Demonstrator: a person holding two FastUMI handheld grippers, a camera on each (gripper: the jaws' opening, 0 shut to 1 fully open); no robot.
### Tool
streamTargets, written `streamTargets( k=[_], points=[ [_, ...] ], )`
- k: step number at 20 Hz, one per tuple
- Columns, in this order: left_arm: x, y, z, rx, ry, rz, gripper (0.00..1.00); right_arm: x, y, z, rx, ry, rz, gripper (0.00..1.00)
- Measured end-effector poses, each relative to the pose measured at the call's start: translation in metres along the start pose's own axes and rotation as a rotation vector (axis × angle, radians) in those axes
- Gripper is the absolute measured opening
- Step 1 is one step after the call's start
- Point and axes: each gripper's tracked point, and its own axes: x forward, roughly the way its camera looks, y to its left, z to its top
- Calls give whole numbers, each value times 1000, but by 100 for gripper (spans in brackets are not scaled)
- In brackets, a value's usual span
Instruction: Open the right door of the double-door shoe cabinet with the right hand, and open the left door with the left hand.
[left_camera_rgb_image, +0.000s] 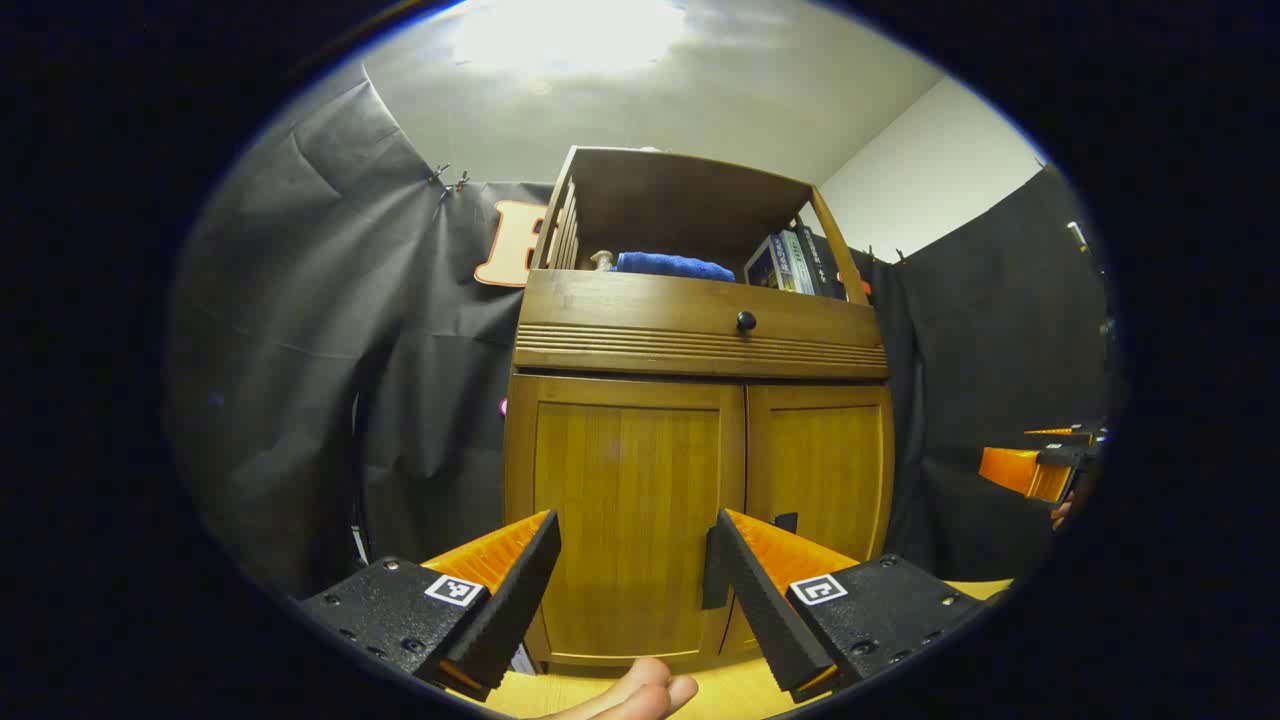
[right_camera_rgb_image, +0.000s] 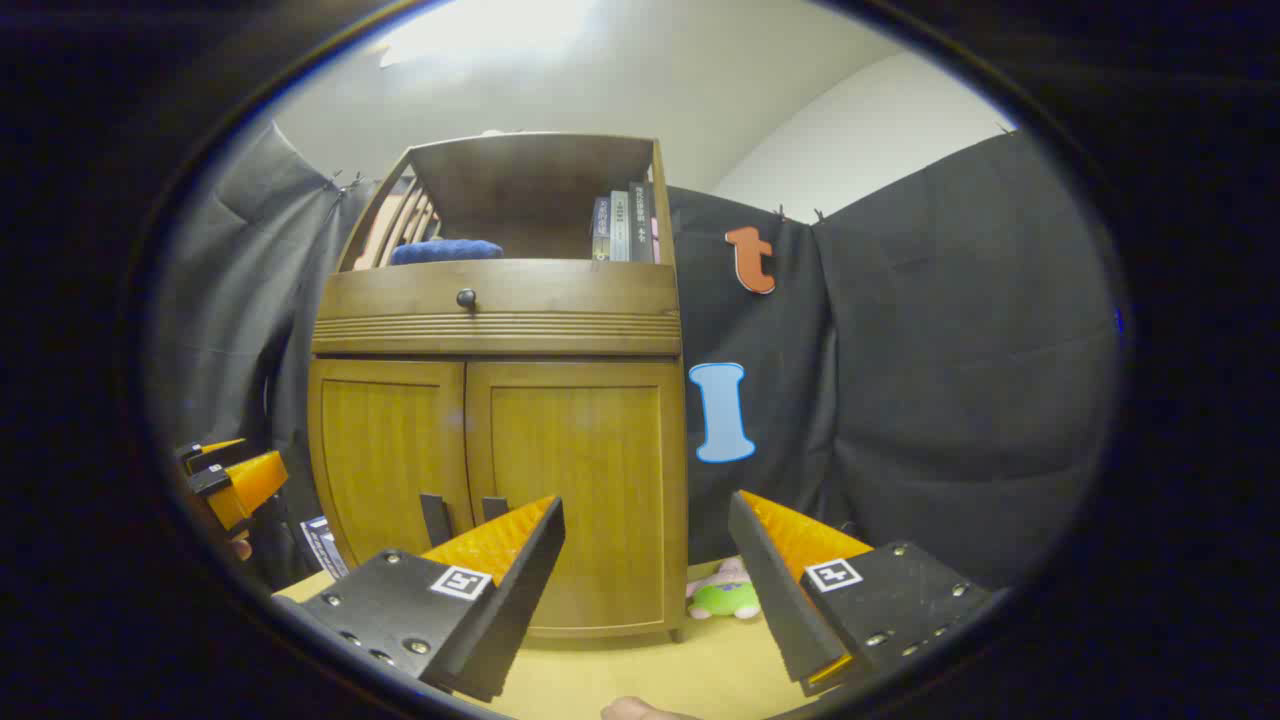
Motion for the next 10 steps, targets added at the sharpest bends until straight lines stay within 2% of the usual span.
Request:
streamTargets(
  k=[6,7,10],
  points=[
    [8,1,-4,-2,20,3,93,7,15,-6,-14,7,42,98],
    [9,1,-4,0,18,0,96,10,17,-7,-16,9,43,98],
    [11,5,-3,-2,10,3,93,19,24,-8,-16,8,52,98]
  ],
)
